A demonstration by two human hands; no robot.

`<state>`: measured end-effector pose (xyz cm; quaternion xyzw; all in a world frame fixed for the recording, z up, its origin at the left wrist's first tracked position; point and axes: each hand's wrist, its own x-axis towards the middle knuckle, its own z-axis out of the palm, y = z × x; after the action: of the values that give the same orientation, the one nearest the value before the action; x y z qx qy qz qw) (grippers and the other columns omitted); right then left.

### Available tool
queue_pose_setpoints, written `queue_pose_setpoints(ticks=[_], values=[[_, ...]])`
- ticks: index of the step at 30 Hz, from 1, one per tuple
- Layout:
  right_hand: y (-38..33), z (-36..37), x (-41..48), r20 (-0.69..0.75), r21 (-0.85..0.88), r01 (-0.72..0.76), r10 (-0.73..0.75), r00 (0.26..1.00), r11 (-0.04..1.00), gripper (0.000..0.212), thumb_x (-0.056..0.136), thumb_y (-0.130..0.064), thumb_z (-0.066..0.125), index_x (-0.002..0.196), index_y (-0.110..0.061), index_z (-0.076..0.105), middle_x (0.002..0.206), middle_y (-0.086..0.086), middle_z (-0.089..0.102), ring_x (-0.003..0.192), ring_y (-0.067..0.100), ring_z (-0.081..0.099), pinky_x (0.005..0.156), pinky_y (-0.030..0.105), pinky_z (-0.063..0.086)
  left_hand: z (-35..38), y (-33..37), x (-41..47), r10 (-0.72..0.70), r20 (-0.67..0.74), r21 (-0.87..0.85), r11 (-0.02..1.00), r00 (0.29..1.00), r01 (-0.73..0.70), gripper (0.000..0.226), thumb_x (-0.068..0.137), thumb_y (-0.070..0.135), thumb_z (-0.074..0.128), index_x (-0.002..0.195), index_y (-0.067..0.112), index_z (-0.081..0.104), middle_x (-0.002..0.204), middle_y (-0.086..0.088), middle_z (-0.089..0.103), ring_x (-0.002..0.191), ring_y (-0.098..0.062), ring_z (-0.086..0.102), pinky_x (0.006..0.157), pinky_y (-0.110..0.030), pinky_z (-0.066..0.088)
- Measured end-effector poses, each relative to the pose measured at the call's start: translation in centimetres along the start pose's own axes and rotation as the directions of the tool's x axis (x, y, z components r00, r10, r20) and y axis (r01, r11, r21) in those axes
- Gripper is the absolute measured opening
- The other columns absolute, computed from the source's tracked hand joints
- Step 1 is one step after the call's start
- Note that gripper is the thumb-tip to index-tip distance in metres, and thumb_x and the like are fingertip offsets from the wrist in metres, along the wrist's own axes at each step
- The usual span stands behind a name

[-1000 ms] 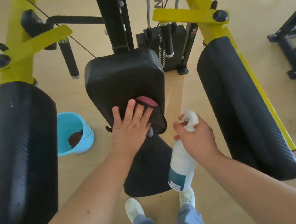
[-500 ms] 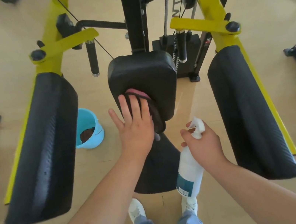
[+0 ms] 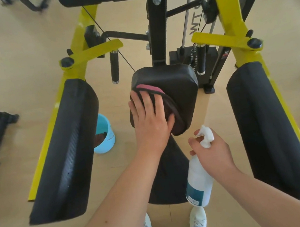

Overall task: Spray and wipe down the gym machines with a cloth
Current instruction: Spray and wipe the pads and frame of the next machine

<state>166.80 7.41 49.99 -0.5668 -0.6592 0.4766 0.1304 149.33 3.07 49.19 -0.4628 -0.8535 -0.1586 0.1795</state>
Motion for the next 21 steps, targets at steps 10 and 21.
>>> queue_pose_setpoints(ticks=[10,21], values=[[2.5,1.5,1.0,-0.013,0.019,-0.048,0.048,0.999,0.999,0.01,0.093,-0.039,0.067,0.094,-0.039,0.057,0.076,-0.014,0.066,0.072,0.013,0.07,0.072,0.034,0.061,8.5,-1.0,-6.2,-0.042,0.141,-0.086,0.995,0.989,0.054,0.072,0.084,0.049,0.076,0.131,0.006,0.04,0.137,-0.028,0.031,0.133,-0.066,0.031,0.114,-0.069,0.024],[3.9,2.4,1.2,0.024,-0.046,-0.074,0.075,0.997,0.996,0.009,0.093,-0.037,0.066,0.097,-0.035,0.057,0.081,-0.008,0.068,0.075,0.014,0.068,0.064,0.026,0.053,9.3,-0.4,-9.4,-0.094,0.289,-0.096,0.987,0.953,0.126,0.061,0.087,0.026,0.075,0.133,0.003,0.042,0.138,-0.034,0.053,0.135,-0.062,0.04,0.112,-0.065,0.04]])
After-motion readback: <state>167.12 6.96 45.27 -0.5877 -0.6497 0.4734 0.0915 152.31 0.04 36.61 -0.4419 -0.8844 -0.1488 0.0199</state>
